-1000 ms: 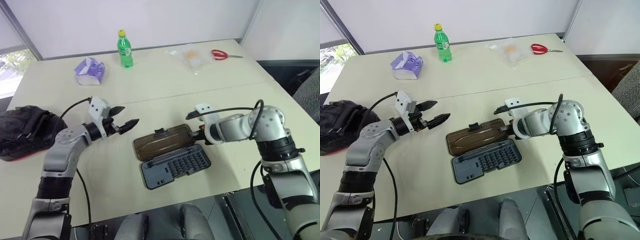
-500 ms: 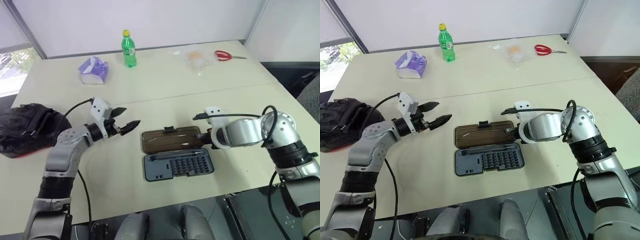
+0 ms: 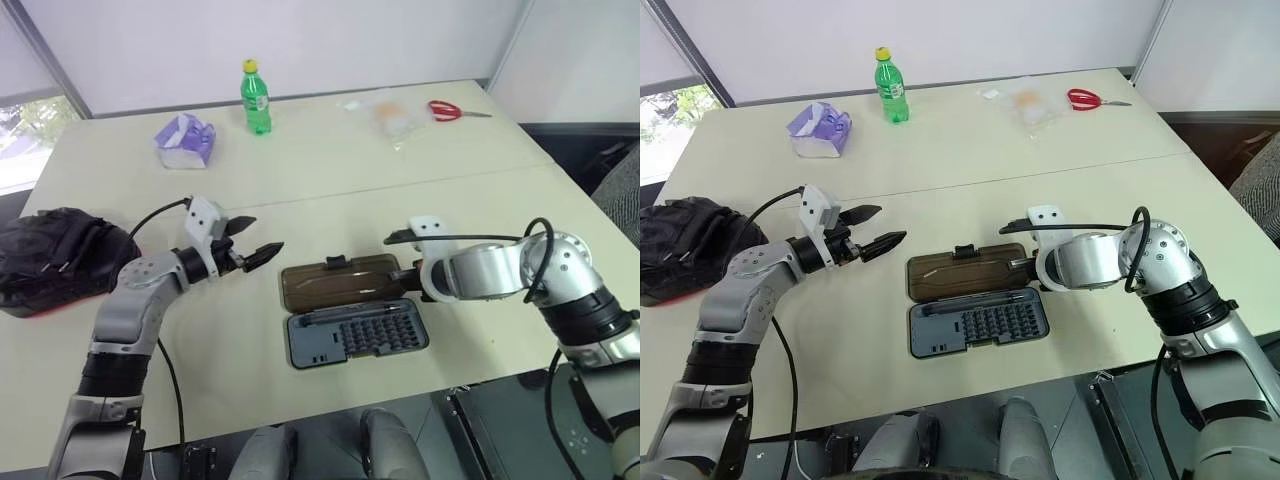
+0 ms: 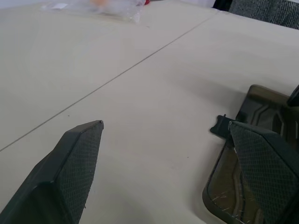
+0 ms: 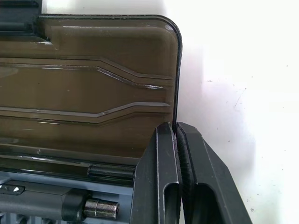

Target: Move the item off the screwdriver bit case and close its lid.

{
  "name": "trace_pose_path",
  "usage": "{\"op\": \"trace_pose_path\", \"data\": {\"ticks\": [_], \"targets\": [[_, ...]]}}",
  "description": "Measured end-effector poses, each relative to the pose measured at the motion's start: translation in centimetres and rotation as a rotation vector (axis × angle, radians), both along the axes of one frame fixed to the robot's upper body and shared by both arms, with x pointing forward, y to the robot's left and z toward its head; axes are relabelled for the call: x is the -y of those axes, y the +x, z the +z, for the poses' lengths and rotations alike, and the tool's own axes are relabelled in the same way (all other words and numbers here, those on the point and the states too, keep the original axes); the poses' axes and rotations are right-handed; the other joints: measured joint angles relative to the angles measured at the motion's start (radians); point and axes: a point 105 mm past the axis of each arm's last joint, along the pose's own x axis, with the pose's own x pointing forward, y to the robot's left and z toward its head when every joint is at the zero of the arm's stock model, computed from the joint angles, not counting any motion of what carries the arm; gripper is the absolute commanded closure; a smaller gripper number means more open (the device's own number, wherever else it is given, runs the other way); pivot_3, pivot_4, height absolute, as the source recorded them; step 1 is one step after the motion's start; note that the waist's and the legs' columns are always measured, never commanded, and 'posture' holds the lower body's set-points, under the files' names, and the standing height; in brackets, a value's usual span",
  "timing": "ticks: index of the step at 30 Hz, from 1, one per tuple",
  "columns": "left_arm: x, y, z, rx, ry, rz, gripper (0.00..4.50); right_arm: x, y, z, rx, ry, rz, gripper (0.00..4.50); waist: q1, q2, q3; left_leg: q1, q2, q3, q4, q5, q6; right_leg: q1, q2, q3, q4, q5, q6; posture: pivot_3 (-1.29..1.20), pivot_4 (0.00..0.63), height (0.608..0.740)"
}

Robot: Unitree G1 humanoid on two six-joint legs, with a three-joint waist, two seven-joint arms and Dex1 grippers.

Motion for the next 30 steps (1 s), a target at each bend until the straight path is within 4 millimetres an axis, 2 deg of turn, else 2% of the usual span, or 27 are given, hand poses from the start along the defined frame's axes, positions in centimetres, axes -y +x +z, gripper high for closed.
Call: {"op": "trace_pose_path", "data": {"ticks": [2,5,8,9,14,22,23,24,30], "targets": [[0.0,0.0,0.0,0.000,0.000,0.000,0.00,-0.2,0.0,0.0,-0.002,-0.002,0.015,3.58,0.000,0.000,0.000,0.000,0.000,0.000,0.000,0.000,0.000,0.000,0.000,0.000,0.000,0.000,0.000,0.00,0.150,0.740],[0.0,0.0,0.0,0.000,0.000,0.000,0.00,-0.7,-0.2,0.0,-0.006,-0.009,0.048,2.08,0.001,0.000,0.000,0.000,0.000,0.000,0.000,0.000,0.000,0.000,0.000,0.000,0.000,0.000,0.000,0.00,0.150,0.740],[0.0,0.0,0.0,-0.001,0.000,-0.001,0.00,-1.0,-0.1,0.3,0.014,-0.016,0.072,0.38,0.001,0.000,0.000,0.000,0.000,0.000,0.000,0.000,0.000,0.000,0.000,0.000,0.000,0.000,0.000,0.00,0.150,0.740],[0.0,0.0,0.0,-0.001,-0.003,-0.002,0.00,-1.0,0.0,0.5,0.029,-0.021,0.082,0.05,0.001,0.000,0.000,0.000,0.000,0.000,0.000,0.000,0.000,0.000,0.000,0.000,0.000,0.000,0.000,0.00,0.150,0.740],[0.2,-0.5,-0.3,-0.037,-0.033,-0.030,0.00,-1.5,0.6,2.1,0.154,-0.046,0.145,0.05,0.001,0.000,0.000,0.000,0.000,0.000,0.000,0.000,0.000,0.000,0.000,0.000,0.000,0.000,0.000,0.00,0.150,0.740],[0.8,-3.1,0.1,-0.069,-0.011,-0.179,0.00,-1.3,1.8,4.9,0.323,-0.046,0.183,0.05,0.002,0.000,0.000,0.000,0.000,0.000,0.000,0.000,0.000,0.000,0.000,0.000,0.000,0.000,0.000,0.00,0.150,0.740],[1.0,-3.4,0.2,-0.068,-0.012,-0.202,0.54,-1.1,1.9,5.0,0.332,-0.053,0.181,0.00,0.003,0.000,0.000,0.000,0.000,0.000,0.000,0.000,0.000,0.000,0.000,0.000,0.000,0.000,0.000,0.00,0.150,0.740],[1.2,-3.6,0.3,-0.070,-0.013,-0.225,0.82,-0.9,2.1,5.1,0.344,-0.065,0.176,0.00,0.003,0.000,0.000,0.000,0.000,0.000,0.000,0.000,0.000,0.000,0.000,0.000,0.000,0.000,0.000,0.00,0.150,0.740],[3.0,-5.4,0.7,-0.105,-0.012,-0.396,4.03,0.1,3.6,6.6,0.466,-0.095,0.145,0.00,0.001,0.000,0.001,0.000,0.000,0.001,0.000,0.000,0.000,-0.001,0.000,0.000,0.000,0.000,0.000,0.00,0.150,0.740]]}}
